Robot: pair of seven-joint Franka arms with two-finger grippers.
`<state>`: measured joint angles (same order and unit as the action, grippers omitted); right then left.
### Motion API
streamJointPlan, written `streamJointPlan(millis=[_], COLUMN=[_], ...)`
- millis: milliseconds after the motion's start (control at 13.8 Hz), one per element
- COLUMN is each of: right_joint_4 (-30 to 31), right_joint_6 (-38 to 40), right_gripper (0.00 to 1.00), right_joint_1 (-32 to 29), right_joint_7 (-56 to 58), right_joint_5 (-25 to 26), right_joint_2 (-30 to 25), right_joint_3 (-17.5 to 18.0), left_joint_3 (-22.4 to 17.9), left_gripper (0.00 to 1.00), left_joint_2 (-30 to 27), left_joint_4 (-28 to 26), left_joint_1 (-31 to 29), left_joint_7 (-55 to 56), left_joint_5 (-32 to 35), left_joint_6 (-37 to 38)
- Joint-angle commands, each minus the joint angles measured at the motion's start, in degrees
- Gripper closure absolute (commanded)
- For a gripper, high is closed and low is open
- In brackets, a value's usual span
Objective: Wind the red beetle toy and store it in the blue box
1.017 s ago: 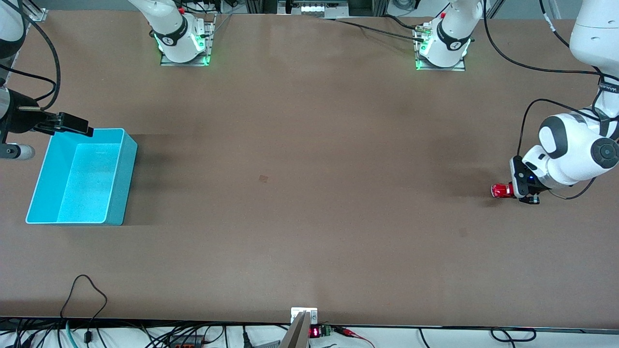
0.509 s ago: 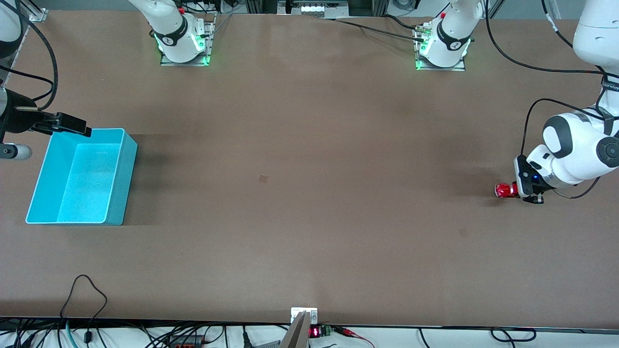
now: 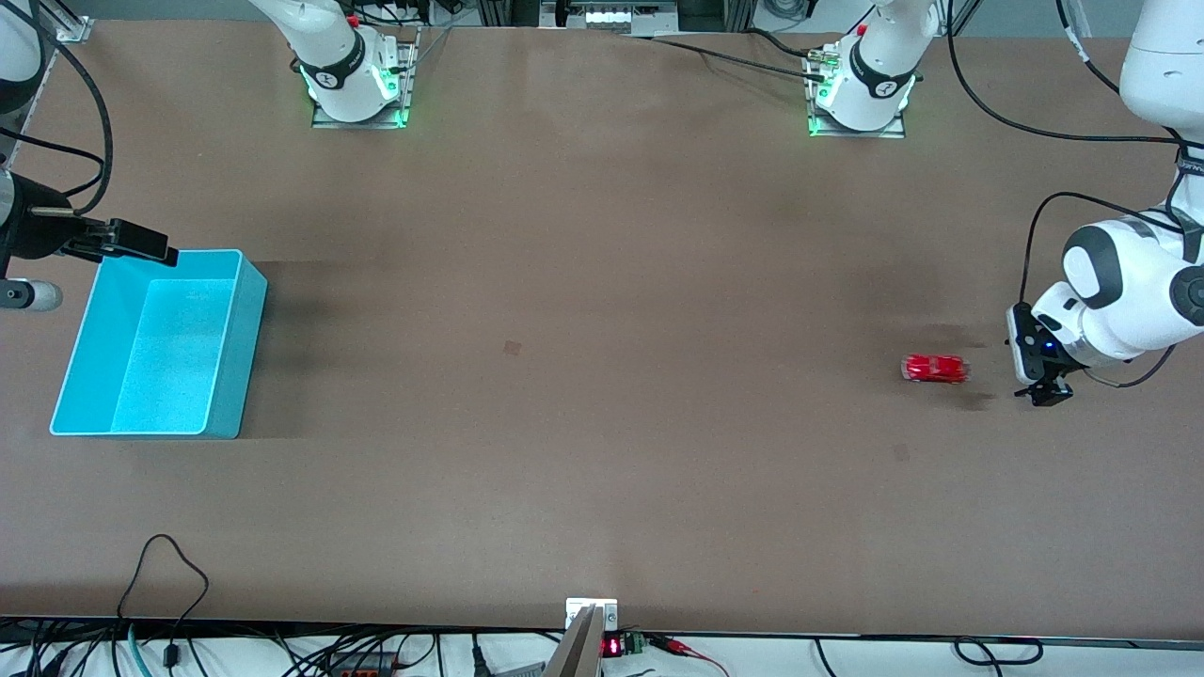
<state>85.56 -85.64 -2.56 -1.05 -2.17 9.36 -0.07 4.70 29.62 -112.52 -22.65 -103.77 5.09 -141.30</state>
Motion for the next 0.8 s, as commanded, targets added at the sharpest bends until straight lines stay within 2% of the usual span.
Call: streamJointPlan(millis=[0,291,726], right_joint_4=[0.66,0.66,0.84], right_joint_6=[0.38,0.47,0.64], right_gripper=[0.0,0.0,0.0], right_joint_1=[-0.25,-0.34,-0.34], right_joint_7=[0.43,0.43,0.52], right_joint_5=[-0.12,-0.21,-0.21], right_joint_2=[-0.83,-0.83,-0.83], right_joint_3=[0.16,0.16,0.07], left_joint_3=[0.57,0.57,0.66], left_gripper=[0.0,0.0,0.0], left_joint_2=[-2.19,-7.36,-15.11], left_joint_4=[-0.07,-0.07,0.1], left_joint_1=[-0.55,-0.64,-0.2], left_joint_7=[-0.64,3.39,16.48], left_joint_5=[0.36,0.09,0.18], left_joint_6=[3.13,10.75,21.58])
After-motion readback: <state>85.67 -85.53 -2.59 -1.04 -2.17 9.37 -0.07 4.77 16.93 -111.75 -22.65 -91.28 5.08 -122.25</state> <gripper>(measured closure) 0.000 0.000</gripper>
